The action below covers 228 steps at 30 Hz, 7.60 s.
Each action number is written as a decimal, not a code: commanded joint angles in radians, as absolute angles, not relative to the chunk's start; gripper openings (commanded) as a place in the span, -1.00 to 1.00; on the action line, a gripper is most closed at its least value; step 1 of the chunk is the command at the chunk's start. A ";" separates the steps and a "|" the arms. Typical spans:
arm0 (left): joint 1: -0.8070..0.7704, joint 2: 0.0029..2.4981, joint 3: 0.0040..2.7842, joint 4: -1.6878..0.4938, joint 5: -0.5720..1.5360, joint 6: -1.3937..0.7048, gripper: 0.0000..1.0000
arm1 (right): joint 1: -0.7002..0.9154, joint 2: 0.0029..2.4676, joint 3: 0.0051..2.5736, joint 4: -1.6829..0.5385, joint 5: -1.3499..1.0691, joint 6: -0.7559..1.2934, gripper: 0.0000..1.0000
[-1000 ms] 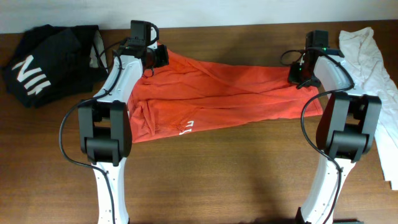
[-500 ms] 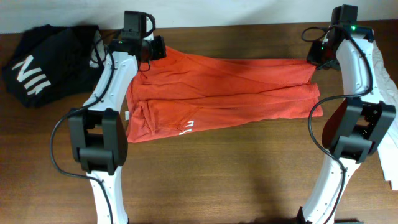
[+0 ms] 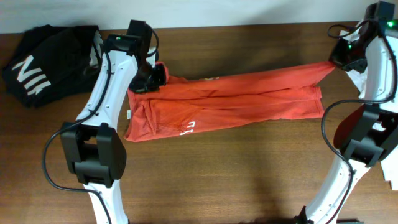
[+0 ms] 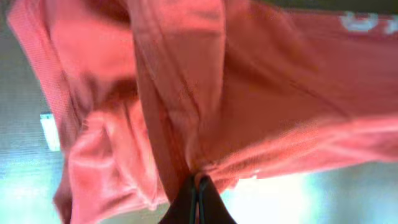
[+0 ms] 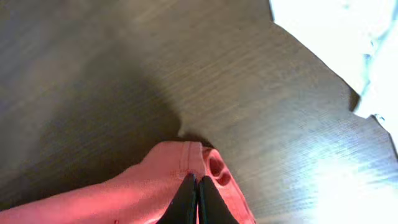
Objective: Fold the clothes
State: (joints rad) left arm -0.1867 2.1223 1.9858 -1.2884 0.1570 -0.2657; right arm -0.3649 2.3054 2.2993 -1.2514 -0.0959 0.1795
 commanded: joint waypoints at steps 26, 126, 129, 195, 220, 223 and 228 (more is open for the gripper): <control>-0.272 2.111 1.832 -1.098 0.112 -0.207 -0.64 | -0.381 2.308 2.326 -1.418 -0.070 0.172 0.62; -0.176 2.277 1.966 -1.189 0.213 -0.366 0.98 | 0.235 2.229 2.065 -1.436 -0.220 0.039 -0.92; -0.176 2.277 1.966 -1.189 0.213 -0.366 0.98 | 0.266 2.231 2.056 -1.416 -0.226 0.041 -0.92; -0.176 2.271 1.967 -1.178 0.214 -0.329 0.98 | 0.265 2.249 1.966 -1.060 -0.131 0.199 -0.18; 0.311 2.116 1.528 -1.097 0.481 0.084 0.98 | -0.302 2.250 2.177 -1.346 -0.025 0.151 0.97; 0.308 2.117 1.451 -1.021 0.593 0.103 0.98 | -0.302 2.250 2.177 -1.347 -0.025 0.151 0.97; 0.220 2.117 1.386 -0.906 0.606 0.037 0.98 | -0.302 2.250 2.177 -1.346 -0.025 0.151 0.98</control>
State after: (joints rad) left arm 0.2787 2.1017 1.4380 -0.9581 0.5995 0.0711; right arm -0.2962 2.2589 2.1754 -1.3460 -0.0338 0.1532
